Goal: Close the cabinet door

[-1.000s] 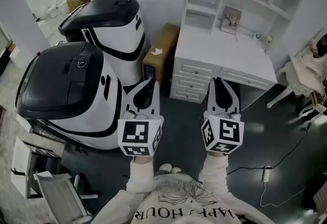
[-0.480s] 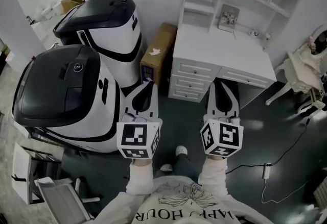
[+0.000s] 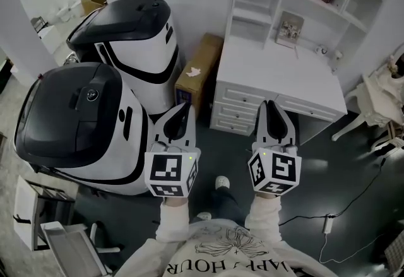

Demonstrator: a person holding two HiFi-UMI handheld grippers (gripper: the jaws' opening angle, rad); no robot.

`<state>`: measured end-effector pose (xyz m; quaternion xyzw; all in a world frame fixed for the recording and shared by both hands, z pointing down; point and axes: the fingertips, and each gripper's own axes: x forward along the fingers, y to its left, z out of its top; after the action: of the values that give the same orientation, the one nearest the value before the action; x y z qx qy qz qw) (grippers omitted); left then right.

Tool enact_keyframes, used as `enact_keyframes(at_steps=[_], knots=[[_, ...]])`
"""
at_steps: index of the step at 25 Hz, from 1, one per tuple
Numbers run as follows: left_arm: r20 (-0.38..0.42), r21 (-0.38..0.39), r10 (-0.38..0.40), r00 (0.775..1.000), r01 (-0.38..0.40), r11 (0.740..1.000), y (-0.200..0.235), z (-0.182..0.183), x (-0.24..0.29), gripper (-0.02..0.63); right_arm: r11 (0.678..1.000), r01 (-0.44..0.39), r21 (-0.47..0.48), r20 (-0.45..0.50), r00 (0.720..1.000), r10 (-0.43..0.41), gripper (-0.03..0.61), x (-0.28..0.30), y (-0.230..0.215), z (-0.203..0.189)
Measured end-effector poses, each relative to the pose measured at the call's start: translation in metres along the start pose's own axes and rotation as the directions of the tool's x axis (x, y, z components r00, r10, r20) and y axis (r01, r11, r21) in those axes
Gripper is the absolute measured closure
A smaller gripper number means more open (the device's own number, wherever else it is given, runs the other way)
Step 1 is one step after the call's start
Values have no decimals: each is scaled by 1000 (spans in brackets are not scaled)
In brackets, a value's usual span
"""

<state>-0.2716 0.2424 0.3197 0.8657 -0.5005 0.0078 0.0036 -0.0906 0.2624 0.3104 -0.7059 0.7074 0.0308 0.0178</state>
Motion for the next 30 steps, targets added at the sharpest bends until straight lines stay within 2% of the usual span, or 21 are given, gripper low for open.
enact_keyframes(at_steps=[18, 30], knots=[[20, 10, 114, 993, -114, 993, 4, 18, 150, 609, 994, -113, 15, 32, 993, 112, 534, 153, -75, 4], [-1, 9, 186, 983, -186, 982, 8, 10, 196, 609, 982, -183, 39, 14, 983, 182, 534, 212, -95, -13]])
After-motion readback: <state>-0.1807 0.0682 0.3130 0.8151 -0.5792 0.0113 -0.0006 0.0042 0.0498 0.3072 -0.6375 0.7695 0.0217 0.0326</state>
